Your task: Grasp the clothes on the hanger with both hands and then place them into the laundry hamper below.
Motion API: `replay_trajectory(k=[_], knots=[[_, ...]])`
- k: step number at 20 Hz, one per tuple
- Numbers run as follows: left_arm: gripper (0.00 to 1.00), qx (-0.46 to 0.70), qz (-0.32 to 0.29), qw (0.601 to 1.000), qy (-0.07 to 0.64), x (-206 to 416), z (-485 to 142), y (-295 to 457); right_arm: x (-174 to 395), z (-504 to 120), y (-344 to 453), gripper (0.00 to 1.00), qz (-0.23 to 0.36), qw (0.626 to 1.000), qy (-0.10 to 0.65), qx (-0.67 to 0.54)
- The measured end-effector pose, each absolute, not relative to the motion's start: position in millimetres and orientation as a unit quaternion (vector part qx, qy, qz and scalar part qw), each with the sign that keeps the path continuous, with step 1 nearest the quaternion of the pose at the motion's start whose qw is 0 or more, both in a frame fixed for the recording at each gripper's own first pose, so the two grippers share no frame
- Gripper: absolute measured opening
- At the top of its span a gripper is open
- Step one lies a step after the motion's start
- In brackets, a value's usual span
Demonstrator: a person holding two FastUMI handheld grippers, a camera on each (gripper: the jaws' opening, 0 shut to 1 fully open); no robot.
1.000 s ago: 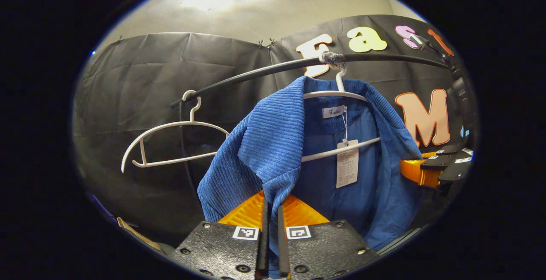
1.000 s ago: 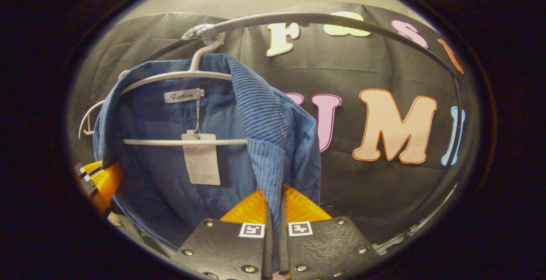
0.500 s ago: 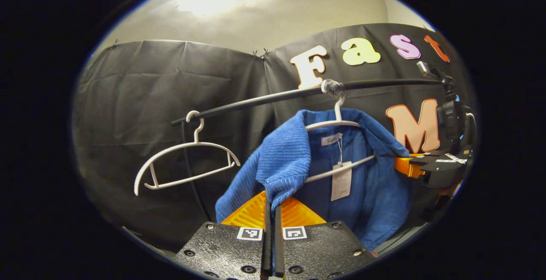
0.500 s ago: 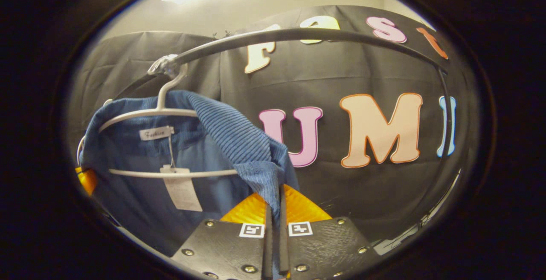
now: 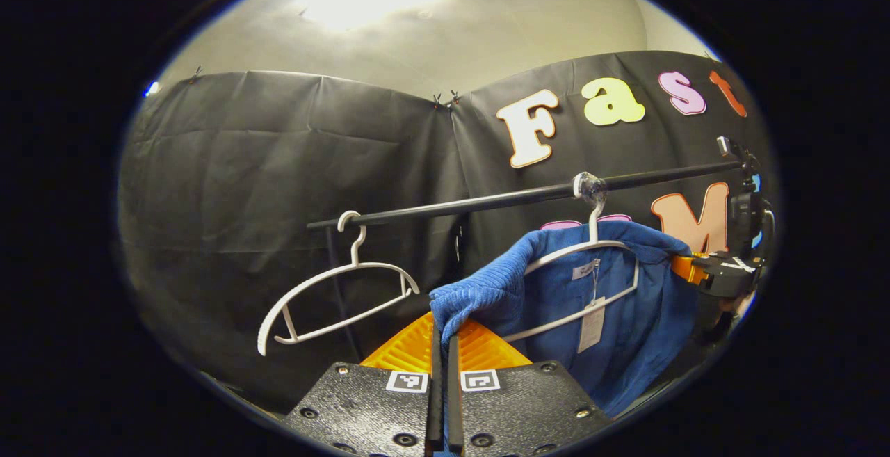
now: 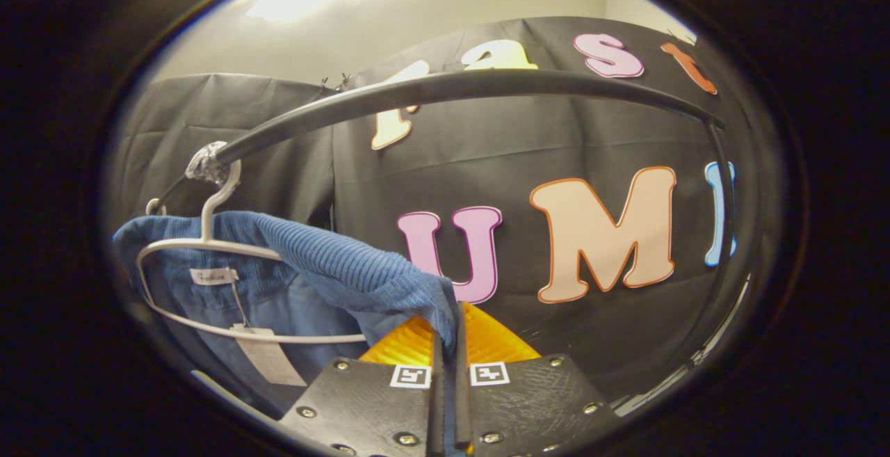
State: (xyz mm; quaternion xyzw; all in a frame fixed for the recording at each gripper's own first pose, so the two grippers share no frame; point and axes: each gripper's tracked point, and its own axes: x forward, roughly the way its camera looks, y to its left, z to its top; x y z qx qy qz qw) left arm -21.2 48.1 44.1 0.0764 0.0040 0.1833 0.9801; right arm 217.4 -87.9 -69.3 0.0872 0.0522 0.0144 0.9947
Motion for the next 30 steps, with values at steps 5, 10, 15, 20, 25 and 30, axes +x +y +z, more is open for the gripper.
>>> replay_trajectory(k=[5, 10, 15, 20, 25, 30], knots=[[0.03, 0.069, 0.195, 0.978, 0.0, -24.2, 61.8, 69.3, 236.5, -54.4, -94.6, 0.06, 0.008, 0.994, 0.029, 0.103], [0.02, 0.083, 0.19, 0.978, 0.005, -14.6, 66.3, 84.7, 253.9, -44.5, -91.6, 0.06, 0.011, 0.993, 0.011, 0.12], [0.02, 0.085, 0.169, 0.982, 0.017, 3.4, 57.4, 94.2, 267.1, -40.6, -92.7, 0.06, 0.012, 0.991, 0.001, 0.131], [0.02, 0.076, 0.145, 0.986, 0.022, 24.0, 41.1, 105.3, 272.8, -38.7, -98.2, 0.07, 0.007, 0.992, -0.006, 0.129], [0.02, 0.102, 0.111, 0.988, 0.019, 49.1, 21.7, 106.5, 280.1, -46.8, -107.1, 0.06, -0.004, 0.993, -0.002, 0.122], [0.03, 0.074, 0.078, 0.994, 0.024, 64.9, 1.1, 102.2, 288.2, -60.8, -114.6, 0.06, -0.02, 0.993, 0.006, 0.115]])
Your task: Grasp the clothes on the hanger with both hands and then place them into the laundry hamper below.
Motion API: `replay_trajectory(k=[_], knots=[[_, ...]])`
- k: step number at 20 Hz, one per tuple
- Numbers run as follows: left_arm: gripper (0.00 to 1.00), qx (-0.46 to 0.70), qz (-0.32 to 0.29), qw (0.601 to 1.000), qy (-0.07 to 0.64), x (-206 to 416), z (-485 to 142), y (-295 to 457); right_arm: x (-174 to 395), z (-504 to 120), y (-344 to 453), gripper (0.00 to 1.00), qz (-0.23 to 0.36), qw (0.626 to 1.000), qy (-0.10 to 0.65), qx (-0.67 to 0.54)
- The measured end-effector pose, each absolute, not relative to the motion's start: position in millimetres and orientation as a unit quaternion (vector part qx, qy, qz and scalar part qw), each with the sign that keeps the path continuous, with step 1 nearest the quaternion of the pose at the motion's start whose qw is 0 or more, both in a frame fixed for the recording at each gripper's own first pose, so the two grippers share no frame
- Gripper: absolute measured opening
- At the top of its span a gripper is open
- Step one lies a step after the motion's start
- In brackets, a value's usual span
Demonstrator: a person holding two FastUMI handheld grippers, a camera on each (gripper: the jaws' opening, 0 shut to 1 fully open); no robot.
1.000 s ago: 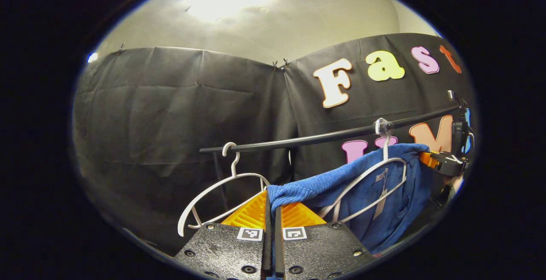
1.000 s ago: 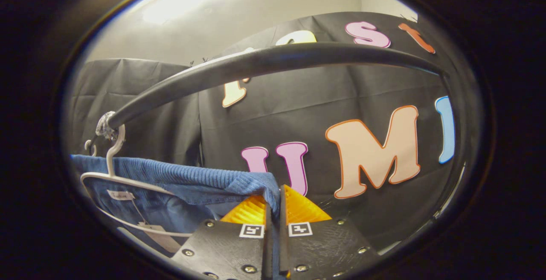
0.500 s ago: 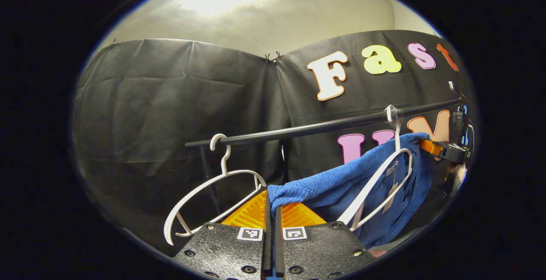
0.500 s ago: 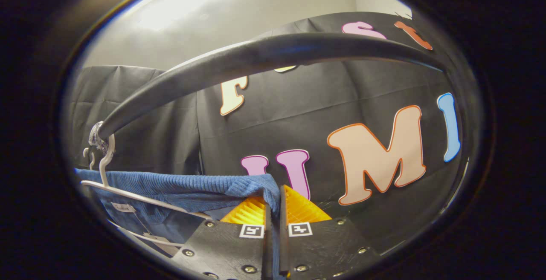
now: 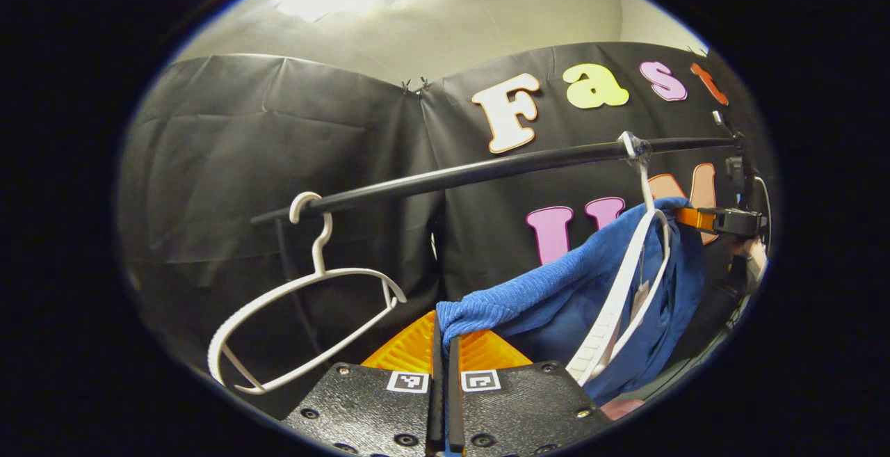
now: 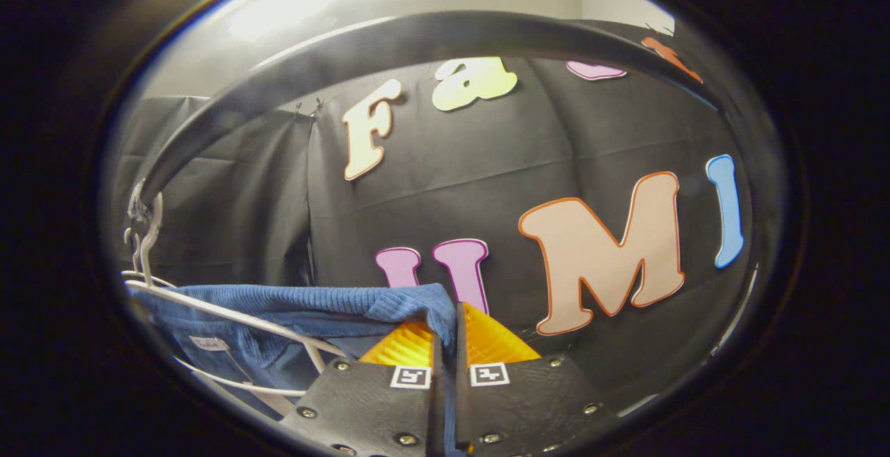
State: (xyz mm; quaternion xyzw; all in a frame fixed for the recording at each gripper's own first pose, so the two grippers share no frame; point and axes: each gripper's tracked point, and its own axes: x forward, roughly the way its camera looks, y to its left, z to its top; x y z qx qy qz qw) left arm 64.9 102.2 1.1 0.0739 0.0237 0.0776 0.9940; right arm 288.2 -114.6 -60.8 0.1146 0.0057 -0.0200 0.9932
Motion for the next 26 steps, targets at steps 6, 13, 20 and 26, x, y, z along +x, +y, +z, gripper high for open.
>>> replay_trajectory(k=[6, 13, 20, 26], knots=[[0.03, 0.031, 0.05, 0.998, 0.038, 74.9, -26.4, 102.8, 290.3, -93.0, -114.9, 0.06, -0.029, 0.993, 0.031, 0.108], [0.05, 0.01, 0.037, 0.999, 0.036, 79.2, -42.9, 104.7, 285.9, -115.8, -114.8, 0.06, -0.039, 0.992, 0.048, 0.113], [0.03, -0.018, 0.012, 0.999, 0.038, 78.8, -50.0, 96.7, 288.8, -139.5, -111.7, 0.06, -0.048, 0.987, 0.079, 0.131], [0.03, -0.022, 0.009, 0.998, 0.057, 71.6, -70.4, 97.3, 253.6, -184.0, -115.5, 0.06, -0.06, 0.982, 0.114, 0.135]])
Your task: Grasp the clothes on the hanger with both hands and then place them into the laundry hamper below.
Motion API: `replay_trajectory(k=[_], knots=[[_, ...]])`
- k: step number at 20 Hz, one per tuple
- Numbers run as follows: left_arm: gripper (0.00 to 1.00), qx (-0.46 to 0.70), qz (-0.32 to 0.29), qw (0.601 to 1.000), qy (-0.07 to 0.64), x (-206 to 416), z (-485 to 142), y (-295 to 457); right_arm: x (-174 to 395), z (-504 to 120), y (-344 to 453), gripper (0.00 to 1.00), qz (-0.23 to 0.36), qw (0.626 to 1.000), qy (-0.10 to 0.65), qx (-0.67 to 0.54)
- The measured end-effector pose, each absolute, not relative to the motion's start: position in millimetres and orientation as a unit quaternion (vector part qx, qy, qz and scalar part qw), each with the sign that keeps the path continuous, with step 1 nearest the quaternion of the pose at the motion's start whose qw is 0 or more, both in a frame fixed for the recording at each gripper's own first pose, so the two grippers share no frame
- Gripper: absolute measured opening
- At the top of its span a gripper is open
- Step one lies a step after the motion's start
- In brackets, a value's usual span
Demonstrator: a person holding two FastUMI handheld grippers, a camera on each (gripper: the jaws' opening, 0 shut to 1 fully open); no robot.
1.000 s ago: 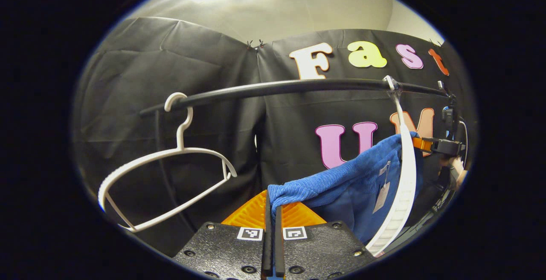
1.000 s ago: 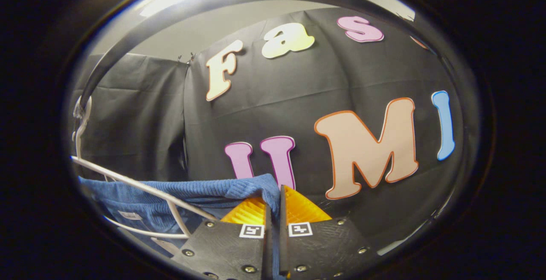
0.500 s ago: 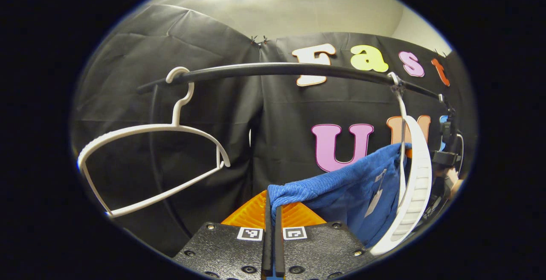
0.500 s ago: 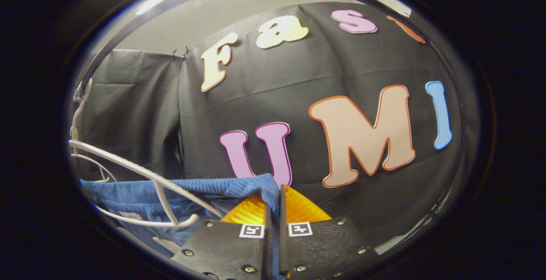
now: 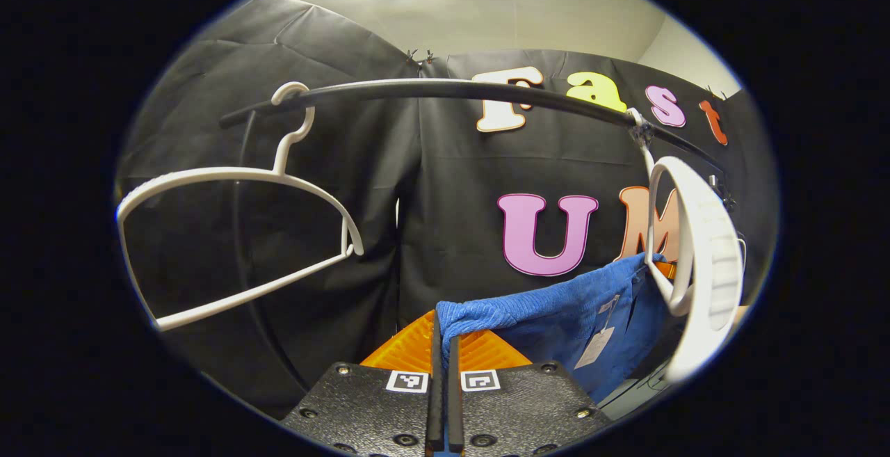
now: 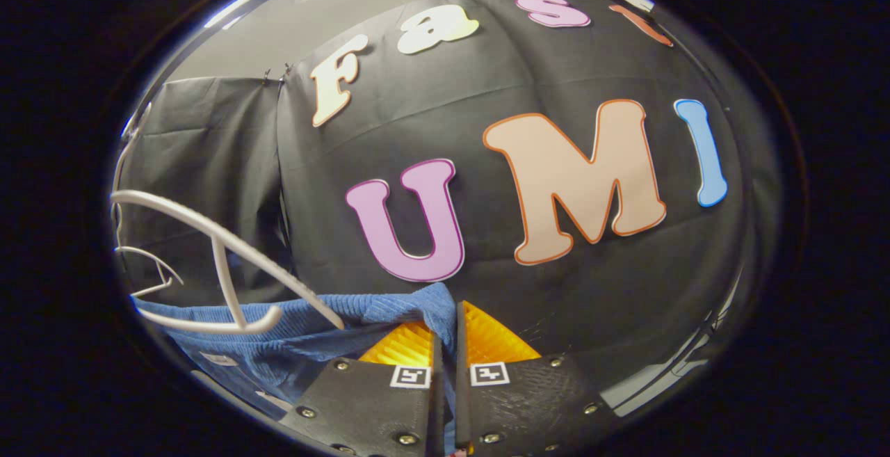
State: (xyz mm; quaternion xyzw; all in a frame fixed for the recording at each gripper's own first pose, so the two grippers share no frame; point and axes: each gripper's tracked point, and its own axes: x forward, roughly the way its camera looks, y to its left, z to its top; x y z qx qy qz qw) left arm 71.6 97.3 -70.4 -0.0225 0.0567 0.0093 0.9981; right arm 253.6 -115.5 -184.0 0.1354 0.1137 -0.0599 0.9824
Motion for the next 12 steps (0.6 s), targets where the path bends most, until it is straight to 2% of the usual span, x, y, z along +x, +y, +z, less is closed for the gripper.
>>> replay_trajectory(k=[12], knots=[[0.03, -0.018, 0.007, 0.995, 0.095, 25.9, -108.2, 92.3, 177.5, -218.3, -125.1, 0.07, -0.077, 0.979, 0.154, 0.105]])
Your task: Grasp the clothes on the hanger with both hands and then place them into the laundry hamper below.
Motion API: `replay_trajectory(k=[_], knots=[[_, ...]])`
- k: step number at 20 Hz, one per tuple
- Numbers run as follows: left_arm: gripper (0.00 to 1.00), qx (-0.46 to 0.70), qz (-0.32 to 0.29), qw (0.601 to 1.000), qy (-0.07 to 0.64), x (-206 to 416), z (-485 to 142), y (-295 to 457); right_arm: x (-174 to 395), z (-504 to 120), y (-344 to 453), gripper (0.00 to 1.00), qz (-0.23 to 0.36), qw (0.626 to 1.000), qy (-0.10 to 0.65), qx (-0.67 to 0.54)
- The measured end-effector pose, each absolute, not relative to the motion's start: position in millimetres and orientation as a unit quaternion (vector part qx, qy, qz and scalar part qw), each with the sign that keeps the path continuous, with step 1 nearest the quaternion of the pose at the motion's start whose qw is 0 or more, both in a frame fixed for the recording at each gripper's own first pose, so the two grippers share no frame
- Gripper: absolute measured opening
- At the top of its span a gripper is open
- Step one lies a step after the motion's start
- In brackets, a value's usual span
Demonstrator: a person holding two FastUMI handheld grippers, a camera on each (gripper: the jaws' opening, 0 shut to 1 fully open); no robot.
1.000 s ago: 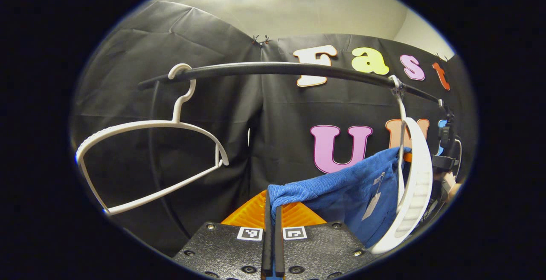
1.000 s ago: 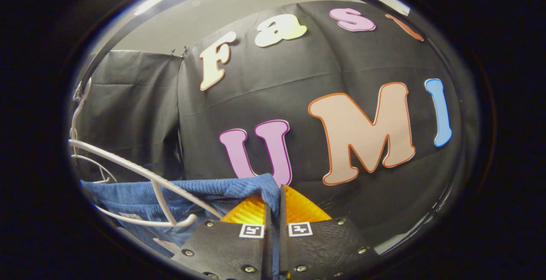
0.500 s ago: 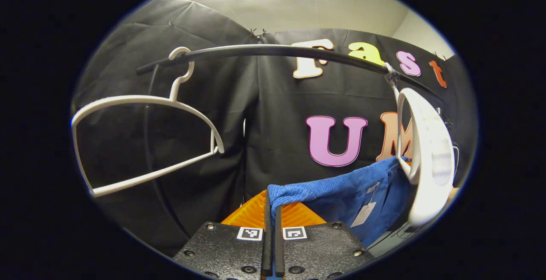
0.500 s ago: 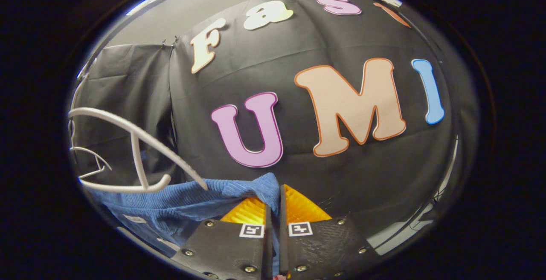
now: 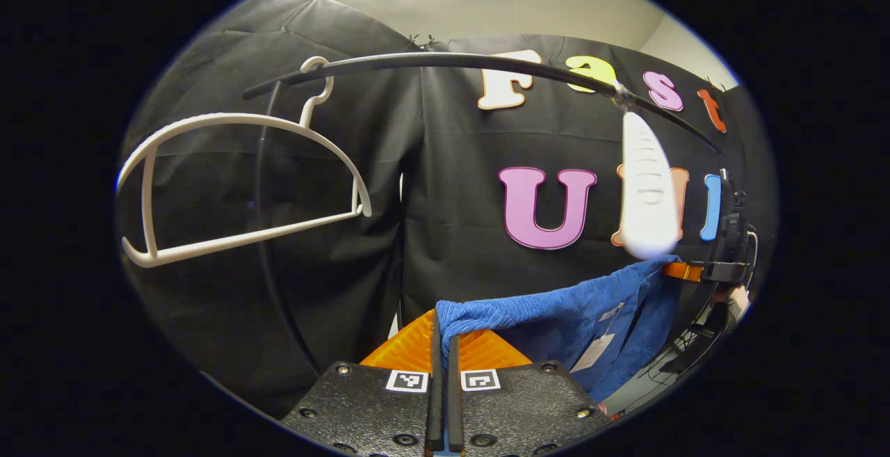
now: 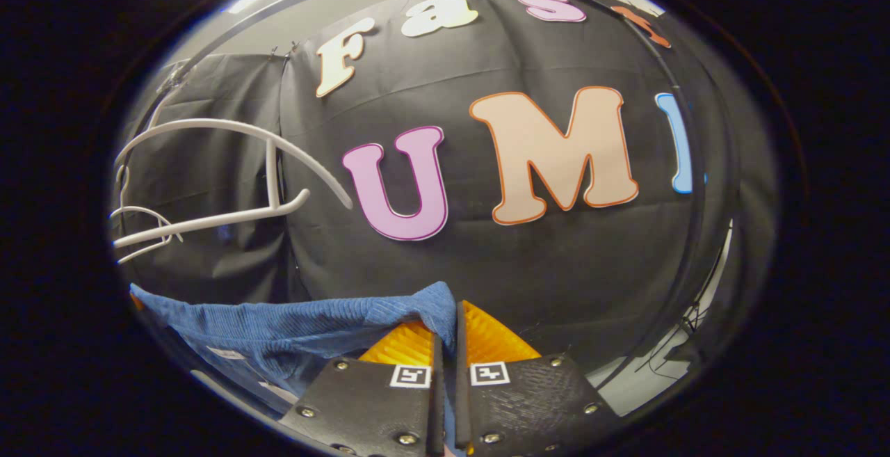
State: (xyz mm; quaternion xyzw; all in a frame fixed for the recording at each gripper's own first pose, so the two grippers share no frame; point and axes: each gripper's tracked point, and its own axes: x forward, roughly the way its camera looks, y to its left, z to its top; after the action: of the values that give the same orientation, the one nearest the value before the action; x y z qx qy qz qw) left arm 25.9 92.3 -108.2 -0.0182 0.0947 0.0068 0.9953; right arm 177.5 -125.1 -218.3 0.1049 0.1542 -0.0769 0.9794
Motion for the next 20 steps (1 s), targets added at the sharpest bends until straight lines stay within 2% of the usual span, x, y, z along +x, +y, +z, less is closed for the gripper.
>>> replay_trajectory(k=[8, 13, 20], knots=[[0.03, 0.019, -0.035, 0.992, 0.117, -4.8, -129.8, 44.3, 123.2, -215.8, -138.7, 0.06, -0.093, 0.977, 0.161, 0.104], [0.03, 0.017, -0.105, 0.987, 0.117, -9.1, -133.5, -24.7, 100.6, -208.5, -130.3, 0.06, -0.079, 0.979, 0.159, 0.104], [0.04, -0.002, -0.198, 0.976, 0.085, 7.8, -107.1, -120.6, 78.9, -185.9, -114.6, 0.06, -0.052, 0.983, 0.143, 0.101]])
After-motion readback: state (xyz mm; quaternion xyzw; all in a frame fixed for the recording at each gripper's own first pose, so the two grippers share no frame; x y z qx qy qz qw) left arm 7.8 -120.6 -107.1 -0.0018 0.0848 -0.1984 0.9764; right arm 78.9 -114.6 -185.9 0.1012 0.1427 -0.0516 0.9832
